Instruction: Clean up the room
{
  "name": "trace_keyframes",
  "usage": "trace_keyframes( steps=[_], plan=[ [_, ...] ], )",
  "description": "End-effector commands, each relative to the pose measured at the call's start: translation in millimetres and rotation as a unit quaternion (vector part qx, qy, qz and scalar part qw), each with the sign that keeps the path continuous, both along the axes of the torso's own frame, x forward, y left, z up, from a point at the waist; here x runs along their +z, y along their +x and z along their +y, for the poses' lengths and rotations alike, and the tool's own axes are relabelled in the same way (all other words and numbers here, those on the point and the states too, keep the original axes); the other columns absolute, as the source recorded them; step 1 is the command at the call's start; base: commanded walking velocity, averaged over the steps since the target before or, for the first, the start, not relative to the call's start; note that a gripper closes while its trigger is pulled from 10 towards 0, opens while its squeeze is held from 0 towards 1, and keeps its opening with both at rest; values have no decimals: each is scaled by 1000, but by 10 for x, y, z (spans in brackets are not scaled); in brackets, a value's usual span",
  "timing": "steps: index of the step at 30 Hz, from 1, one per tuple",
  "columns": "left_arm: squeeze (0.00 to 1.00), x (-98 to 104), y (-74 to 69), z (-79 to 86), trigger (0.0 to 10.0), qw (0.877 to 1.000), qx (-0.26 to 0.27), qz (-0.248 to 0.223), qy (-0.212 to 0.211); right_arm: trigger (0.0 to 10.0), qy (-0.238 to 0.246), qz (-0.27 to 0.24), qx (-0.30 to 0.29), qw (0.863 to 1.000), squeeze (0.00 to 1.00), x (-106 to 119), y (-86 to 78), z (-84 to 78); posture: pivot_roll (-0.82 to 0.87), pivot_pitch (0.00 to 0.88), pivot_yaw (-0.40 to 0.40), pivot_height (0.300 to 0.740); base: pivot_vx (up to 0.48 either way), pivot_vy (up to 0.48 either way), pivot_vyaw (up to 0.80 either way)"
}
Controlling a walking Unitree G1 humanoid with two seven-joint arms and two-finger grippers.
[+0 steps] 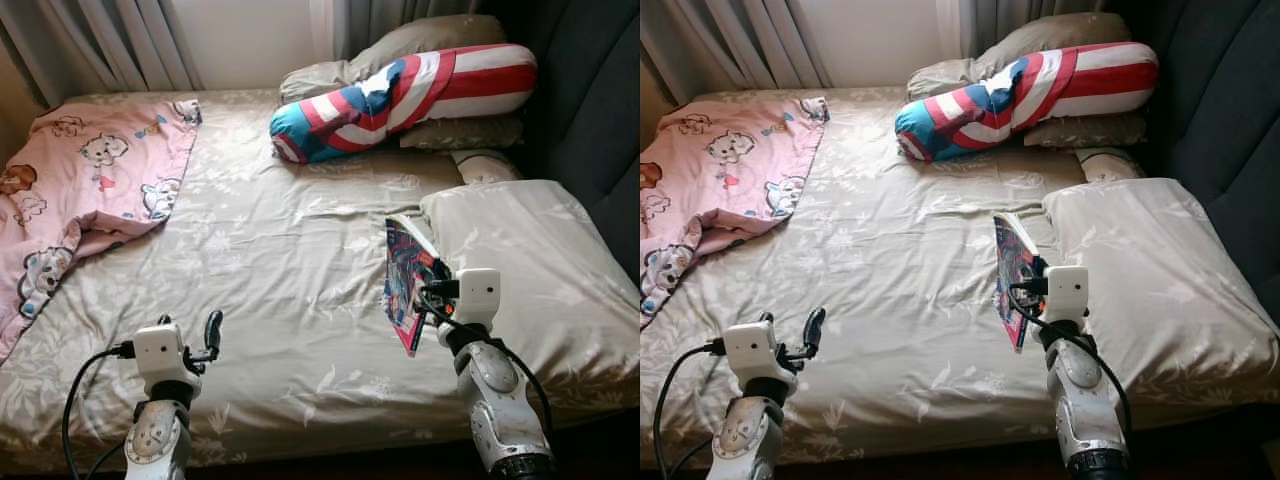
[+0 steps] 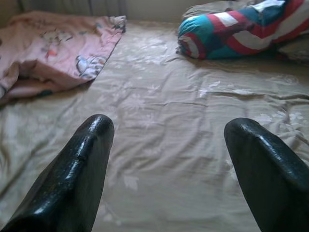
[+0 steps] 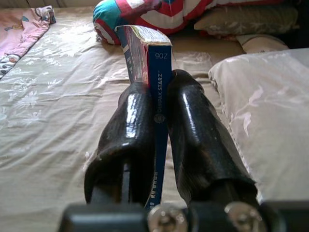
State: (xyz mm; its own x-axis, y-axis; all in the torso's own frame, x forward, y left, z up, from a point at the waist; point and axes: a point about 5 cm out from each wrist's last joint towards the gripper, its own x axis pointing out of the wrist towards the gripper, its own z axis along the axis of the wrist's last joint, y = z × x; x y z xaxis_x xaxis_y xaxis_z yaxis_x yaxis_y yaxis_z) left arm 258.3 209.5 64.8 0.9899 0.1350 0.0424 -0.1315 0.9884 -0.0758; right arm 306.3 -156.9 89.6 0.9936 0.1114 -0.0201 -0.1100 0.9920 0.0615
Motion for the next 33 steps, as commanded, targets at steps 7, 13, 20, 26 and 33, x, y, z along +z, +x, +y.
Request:
trace_keyframes(
  steps=[7, 13, 20, 26, 33],
  plan=[
    [0, 36, -6, 43, 10000, 1000, 4, 8, -1, 10000, -2, -33, -8, 999, 0, 127, 16, -20, -99, 146, 5, 664, 0, 0, 0],
    [0, 43, -3, 66, 10000, 1000, 5, 16, 1, 10000, -16, -16, 8, 1000, 0, 87, 22, 29, -92, 148, 6, 664, 0, 0, 0],
    [0, 56, 6, 77, 10000, 1000, 2, 15, 3, 10000, -10, -31, 16, 999, 0, 103, 9, 50, -87, 147, 8, 639, 0, 0, 0],
    [0, 35, 16, 41, 10000, 1000, -11, 22, 9, 10000, -12, -32, 22, 999, 0, 102, 3, 78, -84, 144, 10, 639, 0, 0, 0],
    [0, 26, 9, 28, 10000, 999, -18, 27, 17, 10000, -5, -36, 26, 999, 0, 105, -2, 99, -79, 141, 11, 639, 0, 0, 0]
  ],
)
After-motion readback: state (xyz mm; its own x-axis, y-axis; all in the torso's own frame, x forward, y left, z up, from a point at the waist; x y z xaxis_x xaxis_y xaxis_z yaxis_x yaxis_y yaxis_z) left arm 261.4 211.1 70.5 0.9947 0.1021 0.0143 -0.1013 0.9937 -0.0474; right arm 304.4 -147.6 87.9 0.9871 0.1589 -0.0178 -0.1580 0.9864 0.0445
